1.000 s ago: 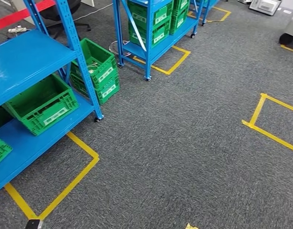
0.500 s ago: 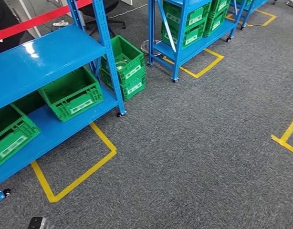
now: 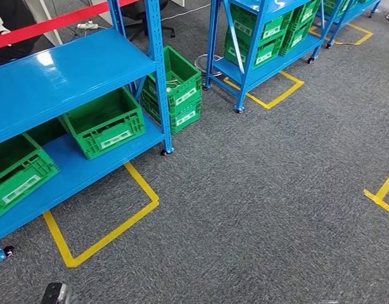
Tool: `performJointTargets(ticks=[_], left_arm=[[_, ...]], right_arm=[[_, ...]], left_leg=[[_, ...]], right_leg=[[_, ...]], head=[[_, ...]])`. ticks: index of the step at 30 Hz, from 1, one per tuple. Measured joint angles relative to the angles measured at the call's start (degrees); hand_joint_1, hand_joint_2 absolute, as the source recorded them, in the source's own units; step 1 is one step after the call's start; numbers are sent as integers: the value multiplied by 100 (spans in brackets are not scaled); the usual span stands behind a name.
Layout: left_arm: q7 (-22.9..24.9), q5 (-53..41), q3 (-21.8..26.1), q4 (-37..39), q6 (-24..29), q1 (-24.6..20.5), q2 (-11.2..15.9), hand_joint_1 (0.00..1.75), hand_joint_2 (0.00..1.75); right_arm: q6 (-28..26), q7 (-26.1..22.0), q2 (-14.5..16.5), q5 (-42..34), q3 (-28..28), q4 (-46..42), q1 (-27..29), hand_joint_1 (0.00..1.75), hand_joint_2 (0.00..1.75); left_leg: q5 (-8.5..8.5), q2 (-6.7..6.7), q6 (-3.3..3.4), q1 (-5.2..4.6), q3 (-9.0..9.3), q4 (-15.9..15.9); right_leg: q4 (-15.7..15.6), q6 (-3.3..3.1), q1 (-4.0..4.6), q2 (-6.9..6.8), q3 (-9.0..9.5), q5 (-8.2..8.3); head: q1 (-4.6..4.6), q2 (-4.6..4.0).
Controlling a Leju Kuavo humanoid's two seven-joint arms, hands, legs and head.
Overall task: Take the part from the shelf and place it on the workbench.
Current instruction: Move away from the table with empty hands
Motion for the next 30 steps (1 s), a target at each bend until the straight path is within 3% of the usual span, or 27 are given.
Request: performJointTargets(ticks=[2, 7, 8, 10, 11, 13, 16, 17, 18, 19, 21, 22, 23, 26, 28, 30], left_arm=[[81, 100, -111, 1, 69, -9, 54, 0, 0], [118, 143, -178, 0, 103, -10, 88, 0, 0], [129, 165, -223, -3, 121, -16, 109, 0, 0], [153, 246, -362, -13, 184, -35, 175, 0, 0], [159, 300, -432, -20, 226, -48, 211, 0, 0], [157, 404, -528, -26, 300, -75, 266, 0, 0], [146, 546, -655, -28, 382, -87, 327, 0, 0], [145, 573, -686, -28, 393, -82, 334, 0, 0], [144, 590, -711, -28, 400, -78, 340, 0, 0], [144, 600, -731, -28, 405, -75, 345, 0, 0], [142, 606, -769, -28, 415, -70, 363, 0, 0], [143, 610, -788, -28, 418, -67, 373, 0, 0], [142, 614, -804, -30, 422, -63, 380, 0, 0], [138, 619, -828, -39, 429, -71, 391, 0, 0], [133, 625, -832, -43, 433, -78, 400, 0, 0], [123, 652, -840, -43, 440, -79, 406, 0, 0]], right_arm=[[-119, 0, -91, -121, 144, 0, -3, 0, 0], [-176, 0, -146, -180, 229, -1, -5, 0, 0], [-203, 0, -185, -208, 291, 0, -11, 0, 0], [-310, -5, -294, -316, 476, 3, -26, 0, 0], [-386, -14, -351, -394, 581, 4, -37, 0, 0], [-540, -41, -434, -549, 735, 5, -66, 0, 0], [-732, -84, -571, -723, 962, 8, -115, 0, 0], [-770, -93, -610, -753, 1023, 8, -120, 0, 0], [-794, -97, -643, -771, 1073, 8, -123, 0, 0], [-807, -99, -670, -782, 1116, 8, -124, 0, 0], [-816, -101, -711, -798, 1187, 9, -129, 0, 0], [-817, -101, -727, -803, 1217, 10, -131, 0, 0], [-818, -102, -741, -806, 1240, 12, -133, 0, 0], [-819, -108, -784, -808, 1297, 15, -158, 0, 0], [-826, -114, -811, -814, 1326, 15, -202, 0, 0], [-853, -121, -840, -853, 1355, 17, -213, 0, 0]], left_leg=[[-58, -7, 3, -8, 68, 1], [-103, -14, -4, -9, 132, 0], [-145, -19, -29, -12, 176, 2], [-236, -25, -129, -17, 292, 8], [-276, -23, -183, -19, 308, 73], [-388, -14, -232, -20, 87, 503], [-765, -12, -252, -28, -645, 1536], [-804, -12, -251, -29, -818, 1682], [-738, -12, -245, -29, -902, 1645], [-548, -11, -232, -29, -898, 1427], [33, 8, -192, -39, -790, 741], [222, 22, -176, -49, -737, 473], [316, 34, -163, -61, -704, 303], [234, 21, -90, -64, -553, 207], [184, 15, -20, -45, -394, 197], [94, 8, 20, -37, -265, 192]], right_leg=[[102, -10, 1, 1, -168, 114], [-174, -24, 1, 1, -99, 365], [-513, -50, 10, 4, 17, 486], [-1165, -166, 24, 18, 277, 745], [-1406, -232, 27, 26, 407, 799], [-1463, -309, 15, 32, 553, 797], [-1509, -350, 26, 35, 699, 700], [-1511, -352, 28, 40, 760, 650], [-1512, -348, 30, 44, 835, 593], [-1514, -337, 31, 46, 918, 527], [-1510, -301, 38, 45, 1057, 376], [-1520, -275, 45, 47, 1114, 294], [-1537, -248, 50, 49, 1179, 228], [-1551, -149, 46, 48, 1392, 158], [-1122, -88, 38, 43, 1198, 139], [-325, -46, 31, 42, 639, -35]], head=[[5, 0], [7, 0], [16, 0], [29, 0], [33, -1], [7, -1], [-10, -1], [-14, -1], [-15, -1], [-16, -1], [-22, -2], [-20, -1], [-17, -2], [3, -2], [23, -1], [41, 0]])
